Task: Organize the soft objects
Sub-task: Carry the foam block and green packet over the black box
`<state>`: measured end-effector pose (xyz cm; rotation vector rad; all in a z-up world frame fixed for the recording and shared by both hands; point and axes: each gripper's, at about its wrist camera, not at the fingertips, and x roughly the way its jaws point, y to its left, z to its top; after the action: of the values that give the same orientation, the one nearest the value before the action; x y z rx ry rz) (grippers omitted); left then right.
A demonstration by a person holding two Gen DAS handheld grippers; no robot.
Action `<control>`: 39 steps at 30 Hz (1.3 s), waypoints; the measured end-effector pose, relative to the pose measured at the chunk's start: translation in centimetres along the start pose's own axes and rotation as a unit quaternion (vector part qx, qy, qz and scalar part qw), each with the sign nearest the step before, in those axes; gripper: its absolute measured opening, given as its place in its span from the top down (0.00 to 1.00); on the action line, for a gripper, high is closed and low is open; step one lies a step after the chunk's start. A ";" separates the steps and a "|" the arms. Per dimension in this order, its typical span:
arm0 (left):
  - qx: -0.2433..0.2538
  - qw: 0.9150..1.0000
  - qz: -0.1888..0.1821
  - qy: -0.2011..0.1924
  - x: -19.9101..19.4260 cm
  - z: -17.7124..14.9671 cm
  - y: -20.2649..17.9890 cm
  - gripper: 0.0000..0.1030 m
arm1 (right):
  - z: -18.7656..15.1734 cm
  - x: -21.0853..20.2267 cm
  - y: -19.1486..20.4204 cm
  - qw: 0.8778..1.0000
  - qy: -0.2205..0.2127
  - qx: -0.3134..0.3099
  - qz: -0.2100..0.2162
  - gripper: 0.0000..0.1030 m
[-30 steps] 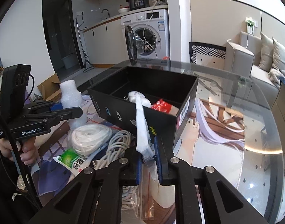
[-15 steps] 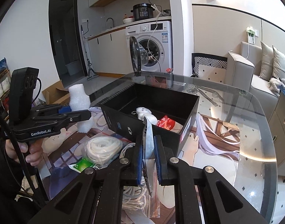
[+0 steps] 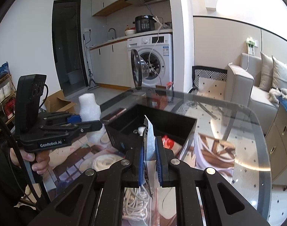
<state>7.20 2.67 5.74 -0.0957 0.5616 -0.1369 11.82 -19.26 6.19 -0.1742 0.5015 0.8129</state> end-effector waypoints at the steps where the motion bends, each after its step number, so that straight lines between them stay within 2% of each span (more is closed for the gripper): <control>1: 0.002 1.000 -0.001 -0.001 0.0 0.2 -0.1 0.69 | 0.3 0.1 0.0 1.000 -0.002 0.000 0.000 0.89; 13: 0.009 1.000 0.000 -0.010 1.1 2.5 -0.5 0.68 | 2.9 1.4 0.5 1.000 -0.024 -0.008 0.003 0.89; 23: 0.016 1.000 0.008 -0.009 3.0 3.7 -0.5 0.68 | 4.1 3.0 -0.3 1.000 -0.022 -0.003 -0.002 0.89; 39: 0.018 1.000 0.002 0.010 6.5 4.1 -0.1 0.68 | 3.5 7.4 -1.5 1.000 0.013 0.018 0.014 0.89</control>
<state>14.84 1.74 5.76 -0.0583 0.5798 -0.1438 18.48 -14.25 5.55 -0.1440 0.5433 0.8284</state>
